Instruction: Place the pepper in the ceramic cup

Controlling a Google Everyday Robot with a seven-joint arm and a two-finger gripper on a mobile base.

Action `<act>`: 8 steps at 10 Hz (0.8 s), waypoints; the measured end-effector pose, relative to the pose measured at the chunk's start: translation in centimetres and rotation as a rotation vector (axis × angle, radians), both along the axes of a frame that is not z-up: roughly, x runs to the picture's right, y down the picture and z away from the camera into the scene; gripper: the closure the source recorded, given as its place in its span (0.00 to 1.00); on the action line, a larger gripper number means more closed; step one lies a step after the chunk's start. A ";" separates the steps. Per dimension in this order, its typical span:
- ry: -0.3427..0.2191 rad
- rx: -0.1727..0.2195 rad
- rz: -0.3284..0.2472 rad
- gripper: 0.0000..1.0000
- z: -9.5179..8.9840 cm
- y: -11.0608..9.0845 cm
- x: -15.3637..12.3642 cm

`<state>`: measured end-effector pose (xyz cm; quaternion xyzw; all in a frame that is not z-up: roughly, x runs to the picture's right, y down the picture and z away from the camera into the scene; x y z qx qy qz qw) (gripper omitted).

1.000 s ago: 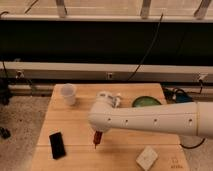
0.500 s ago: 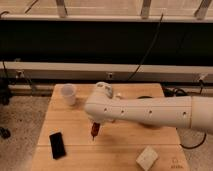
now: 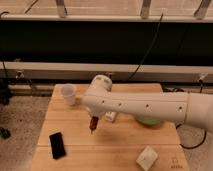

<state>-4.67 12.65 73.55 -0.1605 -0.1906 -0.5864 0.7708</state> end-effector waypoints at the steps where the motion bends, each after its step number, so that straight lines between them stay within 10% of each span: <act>1: 0.000 0.002 -0.002 1.00 0.1 -0.5 0.0; 8: -0.032 0.010 -0.011 1.00 0.8 -4.5 -0.1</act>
